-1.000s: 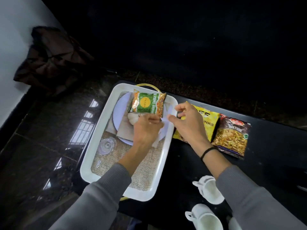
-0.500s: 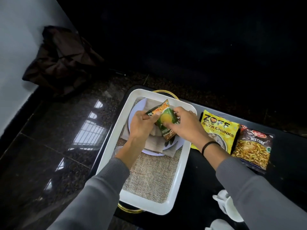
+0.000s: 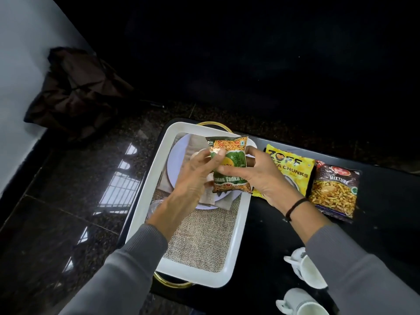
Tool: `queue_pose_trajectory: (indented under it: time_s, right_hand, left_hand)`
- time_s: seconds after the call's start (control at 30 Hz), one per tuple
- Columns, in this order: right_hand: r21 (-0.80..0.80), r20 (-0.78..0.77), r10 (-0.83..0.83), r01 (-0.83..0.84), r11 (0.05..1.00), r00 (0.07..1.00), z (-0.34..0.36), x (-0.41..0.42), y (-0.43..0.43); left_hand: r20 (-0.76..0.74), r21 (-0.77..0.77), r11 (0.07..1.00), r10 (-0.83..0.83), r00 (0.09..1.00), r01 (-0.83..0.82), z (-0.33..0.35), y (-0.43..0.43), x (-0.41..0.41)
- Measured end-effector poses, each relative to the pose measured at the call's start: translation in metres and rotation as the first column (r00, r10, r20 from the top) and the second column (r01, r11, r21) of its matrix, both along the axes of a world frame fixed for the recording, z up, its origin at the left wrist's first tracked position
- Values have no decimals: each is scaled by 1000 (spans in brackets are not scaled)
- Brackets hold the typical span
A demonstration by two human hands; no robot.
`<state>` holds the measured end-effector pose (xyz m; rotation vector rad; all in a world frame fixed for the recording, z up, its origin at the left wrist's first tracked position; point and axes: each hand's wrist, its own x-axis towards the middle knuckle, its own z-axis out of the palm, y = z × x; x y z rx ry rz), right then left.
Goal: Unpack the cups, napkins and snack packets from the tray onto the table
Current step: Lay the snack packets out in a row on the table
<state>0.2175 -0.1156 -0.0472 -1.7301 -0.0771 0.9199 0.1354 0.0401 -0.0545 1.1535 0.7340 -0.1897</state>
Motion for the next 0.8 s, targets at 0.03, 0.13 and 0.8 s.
queue_pose_trajectory:
  time_s: [0.03,0.13,0.8]
  right_hand:
    - [21,1,-12,12,1000,1000,2,-2,-6]
    - [81,-44,-57,60,995,997,5,-6,-24]
    - [-14,-294,-483,502,865,825,24,16,-243]
  left_hand:
    - [10,16,1000,-20,1000,20,2,-4,2]
    - [31,46,999,8,999,-9,12,-20,8]
    - [-116,84,900,-417,902,427,28,-224,80]
